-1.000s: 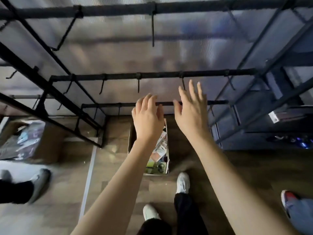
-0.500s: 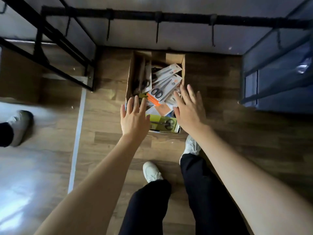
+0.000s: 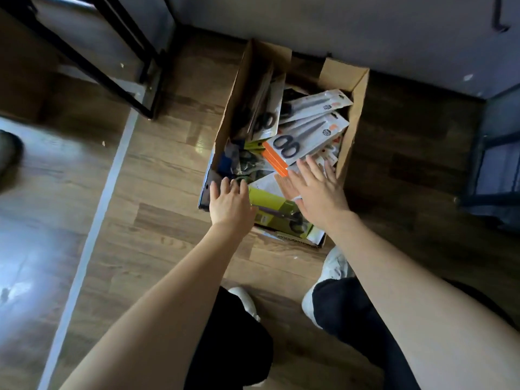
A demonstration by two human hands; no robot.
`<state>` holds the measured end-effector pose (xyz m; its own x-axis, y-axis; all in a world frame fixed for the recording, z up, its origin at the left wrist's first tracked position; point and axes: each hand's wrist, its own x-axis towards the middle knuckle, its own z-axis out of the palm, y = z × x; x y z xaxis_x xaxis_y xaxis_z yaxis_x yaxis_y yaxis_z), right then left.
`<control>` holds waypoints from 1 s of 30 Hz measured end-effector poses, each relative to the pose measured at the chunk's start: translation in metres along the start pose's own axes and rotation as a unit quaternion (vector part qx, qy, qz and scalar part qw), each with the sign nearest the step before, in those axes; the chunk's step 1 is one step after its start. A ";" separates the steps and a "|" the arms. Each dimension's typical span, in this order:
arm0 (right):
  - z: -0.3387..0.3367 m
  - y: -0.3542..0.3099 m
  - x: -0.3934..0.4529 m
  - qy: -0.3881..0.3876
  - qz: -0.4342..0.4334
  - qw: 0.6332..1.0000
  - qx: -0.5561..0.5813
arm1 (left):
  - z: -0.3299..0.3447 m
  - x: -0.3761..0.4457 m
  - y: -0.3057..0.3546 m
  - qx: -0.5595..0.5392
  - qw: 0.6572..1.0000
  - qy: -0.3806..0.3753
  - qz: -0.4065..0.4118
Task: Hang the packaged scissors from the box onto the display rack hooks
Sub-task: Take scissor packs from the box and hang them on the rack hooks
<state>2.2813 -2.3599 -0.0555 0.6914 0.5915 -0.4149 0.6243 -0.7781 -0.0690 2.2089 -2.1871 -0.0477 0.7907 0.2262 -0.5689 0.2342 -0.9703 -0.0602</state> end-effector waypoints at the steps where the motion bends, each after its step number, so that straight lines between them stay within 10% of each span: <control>1: 0.007 0.002 0.005 -0.008 -0.003 1.000 -0.001 | 0.006 0.007 0.004 -0.008 1.000 -0.004 -0.006; 9: 0.031 0.027 0.017 -0.013 0.002 1.000 -0.025 | 0.035 0.044 0.024 -0.084 0.985 -0.125 -0.089; 20: 0.035 0.027 0.021 0.004 0.017 1.000 -0.008 | 0.018 0.048 0.007 -0.204 0.972 -0.040 -0.110; 30: 0.037 0.022 0.056 -0.147 0.197 0.968 0.057 | -0.011 0.061 -0.015 -0.419 0.906 -0.006 -0.060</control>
<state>2.3202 -2.3519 -0.1136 0.7240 0.1725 -0.6678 0.2785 -0.9589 0.0542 2.2600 -2.1582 -0.0721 0.7257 0.3206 -0.6087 0.6697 -0.5316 0.5185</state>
